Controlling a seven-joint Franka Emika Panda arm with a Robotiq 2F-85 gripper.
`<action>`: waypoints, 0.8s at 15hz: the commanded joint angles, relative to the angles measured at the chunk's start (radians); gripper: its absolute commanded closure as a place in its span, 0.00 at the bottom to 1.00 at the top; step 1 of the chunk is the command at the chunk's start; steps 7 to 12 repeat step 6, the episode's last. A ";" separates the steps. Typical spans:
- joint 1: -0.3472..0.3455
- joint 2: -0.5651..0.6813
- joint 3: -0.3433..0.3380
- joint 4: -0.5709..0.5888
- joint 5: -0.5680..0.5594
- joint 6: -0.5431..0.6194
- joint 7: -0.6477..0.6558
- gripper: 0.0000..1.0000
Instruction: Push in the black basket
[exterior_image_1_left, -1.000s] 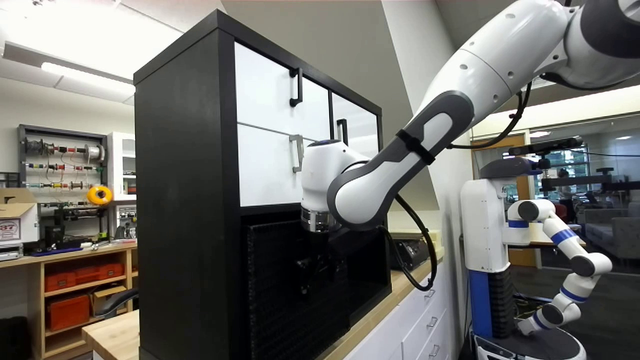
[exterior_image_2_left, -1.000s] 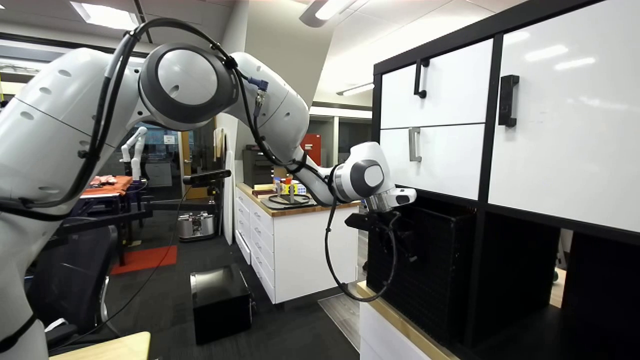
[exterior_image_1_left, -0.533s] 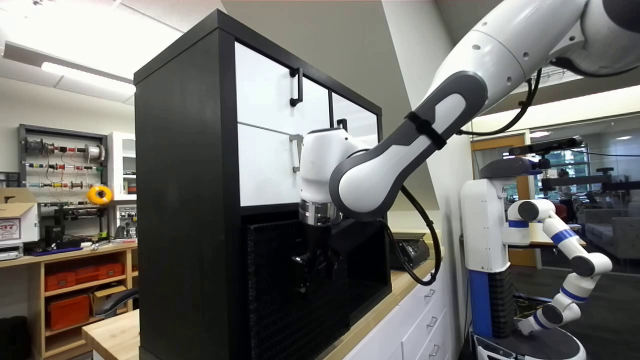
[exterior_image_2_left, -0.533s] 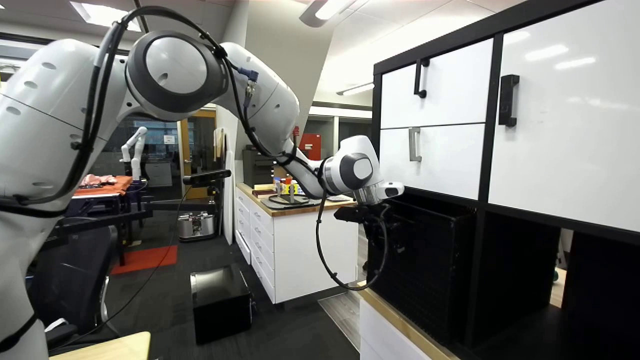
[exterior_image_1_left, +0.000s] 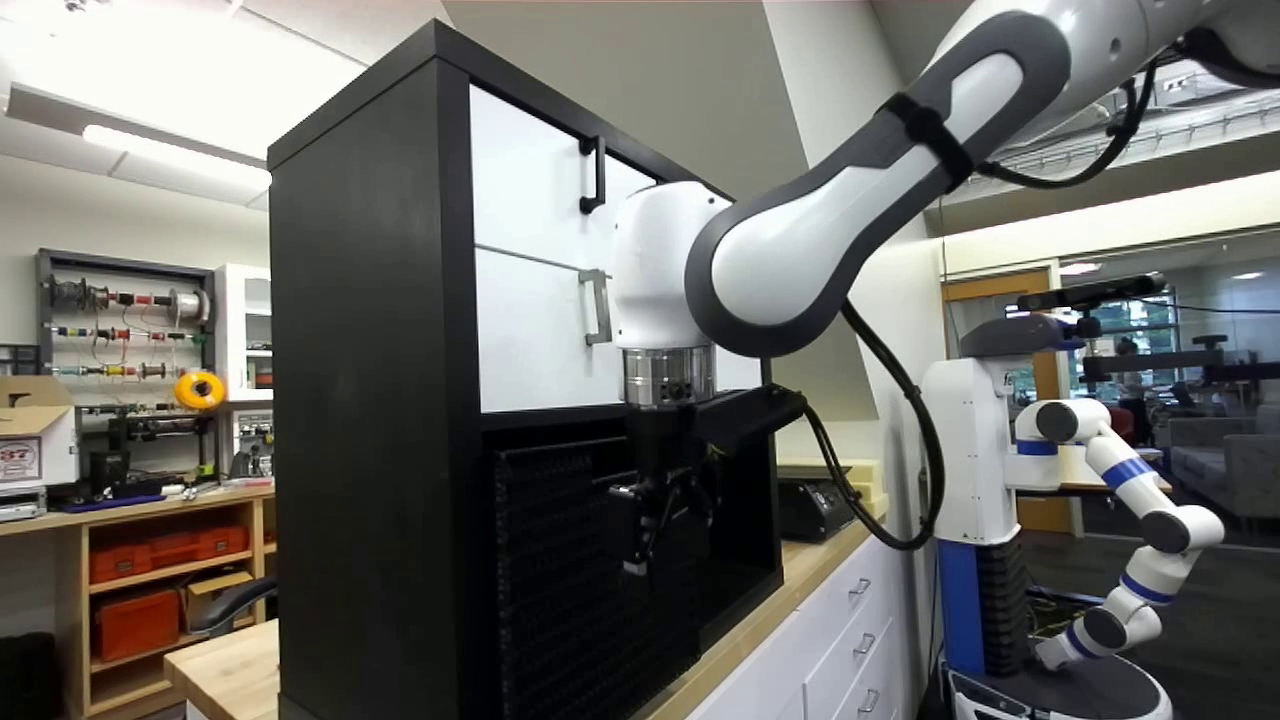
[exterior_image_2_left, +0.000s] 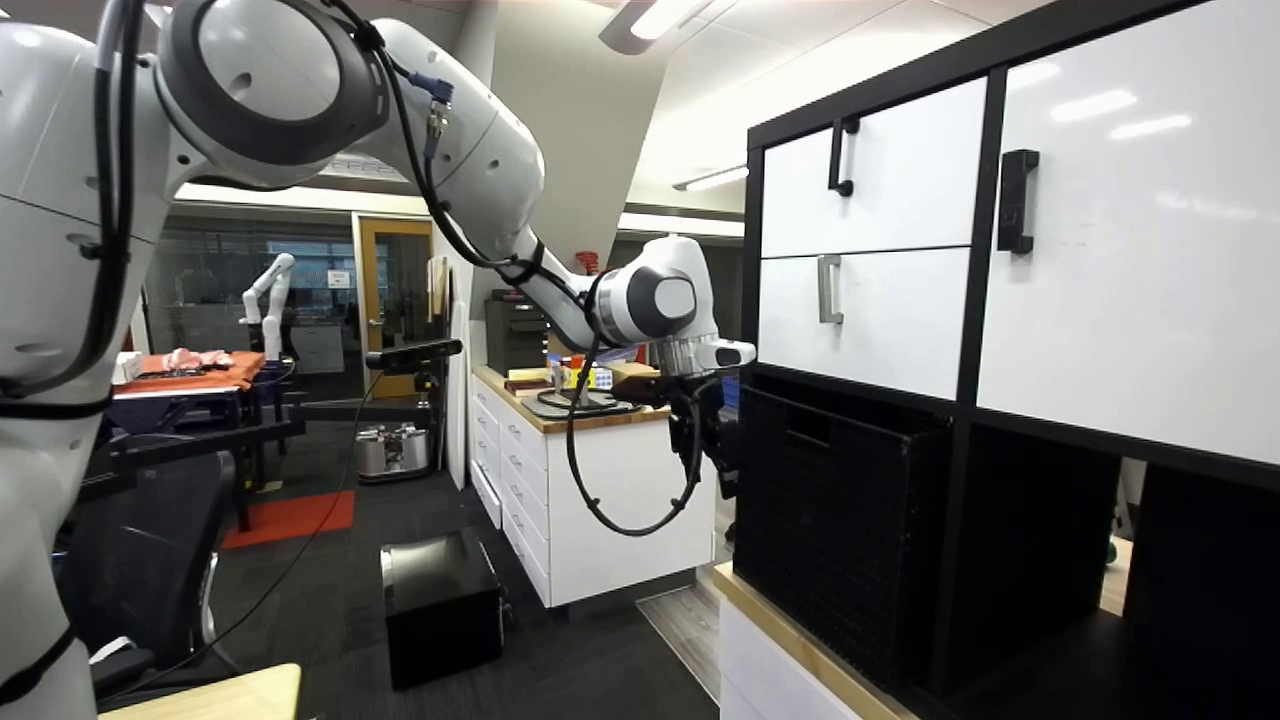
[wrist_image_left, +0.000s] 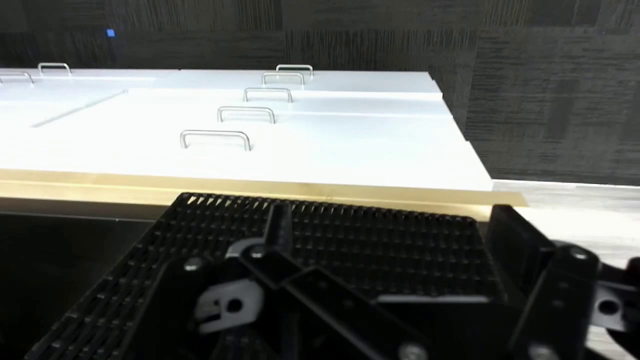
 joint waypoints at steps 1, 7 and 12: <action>0.006 -0.121 0.027 -0.110 0.054 -0.069 0.014 0.00; -0.003 -0.109 0.048 -0.096 0.055 -0.074 0.010 0.00; -0.003 -0.109 0.048 -0.096 0.055 -0.074 0.010 0.00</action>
